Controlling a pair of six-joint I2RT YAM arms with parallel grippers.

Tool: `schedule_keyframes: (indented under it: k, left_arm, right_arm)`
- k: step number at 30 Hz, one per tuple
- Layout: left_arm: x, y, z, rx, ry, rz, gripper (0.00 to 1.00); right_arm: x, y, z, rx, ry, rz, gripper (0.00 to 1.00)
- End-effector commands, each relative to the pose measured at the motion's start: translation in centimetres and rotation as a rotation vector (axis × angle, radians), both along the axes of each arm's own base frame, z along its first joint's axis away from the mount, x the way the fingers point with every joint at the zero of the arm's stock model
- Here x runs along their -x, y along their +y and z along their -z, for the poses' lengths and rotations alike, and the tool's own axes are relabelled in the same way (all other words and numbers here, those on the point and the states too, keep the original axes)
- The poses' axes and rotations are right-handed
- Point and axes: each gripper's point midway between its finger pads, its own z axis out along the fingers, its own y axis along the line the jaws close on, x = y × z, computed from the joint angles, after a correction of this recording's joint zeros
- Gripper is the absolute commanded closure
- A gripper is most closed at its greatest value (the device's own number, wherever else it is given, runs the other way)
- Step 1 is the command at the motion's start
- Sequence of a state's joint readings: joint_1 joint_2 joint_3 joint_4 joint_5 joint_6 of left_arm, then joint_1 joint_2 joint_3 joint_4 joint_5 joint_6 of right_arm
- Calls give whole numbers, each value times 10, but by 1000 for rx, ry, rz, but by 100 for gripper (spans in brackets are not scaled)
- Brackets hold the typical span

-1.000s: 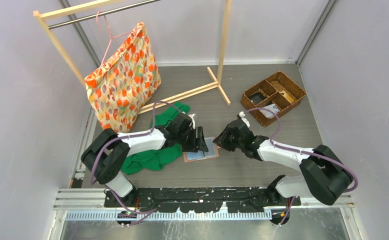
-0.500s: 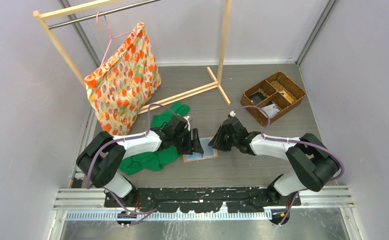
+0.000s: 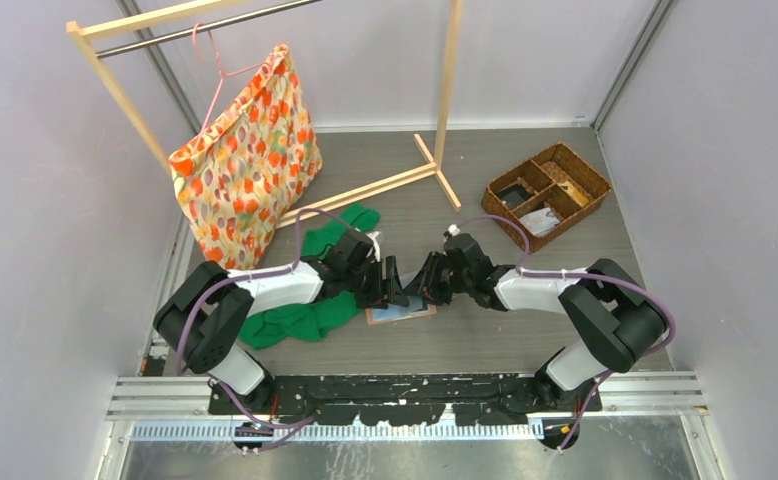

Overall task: Take the credit cards out of the card holder
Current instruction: Remove the credit card from the card holder.

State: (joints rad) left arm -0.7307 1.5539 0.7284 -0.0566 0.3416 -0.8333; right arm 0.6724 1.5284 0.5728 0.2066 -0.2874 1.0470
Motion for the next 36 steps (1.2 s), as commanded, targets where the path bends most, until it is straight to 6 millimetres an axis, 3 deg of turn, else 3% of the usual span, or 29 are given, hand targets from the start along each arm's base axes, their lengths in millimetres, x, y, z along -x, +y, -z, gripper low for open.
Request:
schedule_keyframes:
  k: [1,7,13,19,22,26,31,36]
  left_arm:
    - [5,16,13,-69,11,-2,37]
    - [10,24,-7,-74,-18,9,38]
    - [18,44,-34,-75,-69,-30,37]
    - [16,68,-86,-30,-212,-130,34]
    - [11,69,-110,54,-280,-177,33]
    - [12,58,-114,118,-260,-168,34]
    - [4,37,-112,226,-240,-185,34]
    - [-3,19,-105,194,-175,-157,36]
  right_arm:
    - [0,15,-23,-101,-32,-37,68]
    - [-2,20,-36,-121,-57,-52,63]
    - [-3,44,-45,-145,-63,-111,61]
    - [4,76,-45,-149,-57,-182,60]
    - [2,81,-40,-138,-47,-189,59]
    - [-8,54,-41,-19,-96,-164,59]
    - [-21,6,-55,-18,-147,-65,54]
    - [-22,-31,-30,10,-81,10,56]
